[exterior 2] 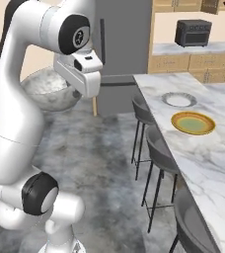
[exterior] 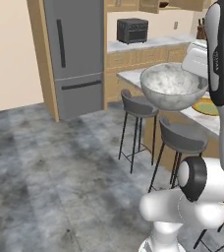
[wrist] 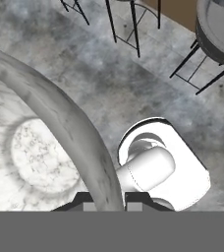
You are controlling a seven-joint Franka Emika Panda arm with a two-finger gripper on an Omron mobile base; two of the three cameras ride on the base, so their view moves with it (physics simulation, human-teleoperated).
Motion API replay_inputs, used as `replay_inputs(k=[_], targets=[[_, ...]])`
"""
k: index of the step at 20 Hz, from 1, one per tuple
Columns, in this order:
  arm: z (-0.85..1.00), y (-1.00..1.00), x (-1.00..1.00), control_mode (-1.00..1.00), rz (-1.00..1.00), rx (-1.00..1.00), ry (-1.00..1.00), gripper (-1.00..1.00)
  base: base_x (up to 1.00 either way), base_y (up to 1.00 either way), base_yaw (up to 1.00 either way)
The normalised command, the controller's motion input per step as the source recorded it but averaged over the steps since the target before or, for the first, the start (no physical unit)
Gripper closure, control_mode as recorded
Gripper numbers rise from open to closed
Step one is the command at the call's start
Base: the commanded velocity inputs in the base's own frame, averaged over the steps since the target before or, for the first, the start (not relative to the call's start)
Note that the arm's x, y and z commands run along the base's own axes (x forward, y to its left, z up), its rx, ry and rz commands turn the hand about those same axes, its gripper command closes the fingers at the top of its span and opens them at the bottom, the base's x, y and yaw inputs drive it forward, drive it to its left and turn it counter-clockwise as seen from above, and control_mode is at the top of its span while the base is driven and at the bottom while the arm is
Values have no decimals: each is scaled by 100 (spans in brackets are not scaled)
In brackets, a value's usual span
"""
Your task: Move the bowls from the cabinet to the plates on the dining table.
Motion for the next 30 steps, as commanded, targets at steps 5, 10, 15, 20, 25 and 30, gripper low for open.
replay_inputs(k=[5,10,15,20,25,30], targets=[[0,0,0,100,0,0,0,100,23,61,0],[0,0,0,100,0,0,0,100,43,46,0],[0,0,0,100,0,0,0,100,58,26,0],[0,0,0,100,0,0,0,100,61,22,-1],[0,0,0,100,0,0,0,100,62,17,-1],[0,0,0,100,0,0,0,100,62,12,0]])
